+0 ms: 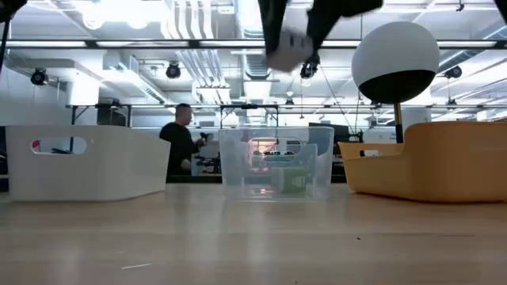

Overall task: Pick and place items into bin
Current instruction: Put the blue charger adapter into the transparent bin, then return to Home Position

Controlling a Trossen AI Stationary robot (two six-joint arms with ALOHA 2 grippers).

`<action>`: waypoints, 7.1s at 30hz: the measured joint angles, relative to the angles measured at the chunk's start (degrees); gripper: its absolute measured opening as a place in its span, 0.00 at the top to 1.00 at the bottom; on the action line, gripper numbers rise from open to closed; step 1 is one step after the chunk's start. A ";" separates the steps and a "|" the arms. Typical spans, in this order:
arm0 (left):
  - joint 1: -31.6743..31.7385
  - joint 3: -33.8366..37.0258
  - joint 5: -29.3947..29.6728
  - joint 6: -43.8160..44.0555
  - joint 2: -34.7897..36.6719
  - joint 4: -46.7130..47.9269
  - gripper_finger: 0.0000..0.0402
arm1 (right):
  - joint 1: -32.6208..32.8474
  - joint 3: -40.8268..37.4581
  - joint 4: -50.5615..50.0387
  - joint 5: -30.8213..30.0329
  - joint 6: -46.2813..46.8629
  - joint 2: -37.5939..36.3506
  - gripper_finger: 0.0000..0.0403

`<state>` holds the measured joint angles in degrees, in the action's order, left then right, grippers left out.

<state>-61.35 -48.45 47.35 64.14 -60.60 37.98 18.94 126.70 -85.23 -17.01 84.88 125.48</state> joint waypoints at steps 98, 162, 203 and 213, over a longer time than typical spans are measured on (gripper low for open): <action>70.26 42.25 -38.03 -37.54 54.29 -43.57 0.85 | -20.79 -118.43 84.21 12.17 -57.27 -123.08 0.46; 61.30 48.17 -37.62 -37.59 58.16 -44.83 0.85 | -16.85 -126.17 86.75 10.99 -55.30 -122.26 0.46; 61.30 48.17 -37.66 -37.59 48.96 -45.00 0.85 | -16.84 -126.17 86.84 10.99 -55.30 -122.00 0.46; 61.30 48.17 -37.66 -37.59 47.48 -44.97 0.85 | -16.85 -126.17 86.79 11.01 -55.30 -122.00 0.46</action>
<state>-0.05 -0.27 9.69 26.55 -13.11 -7.00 2.09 0.54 1.56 -6.00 29.58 3.49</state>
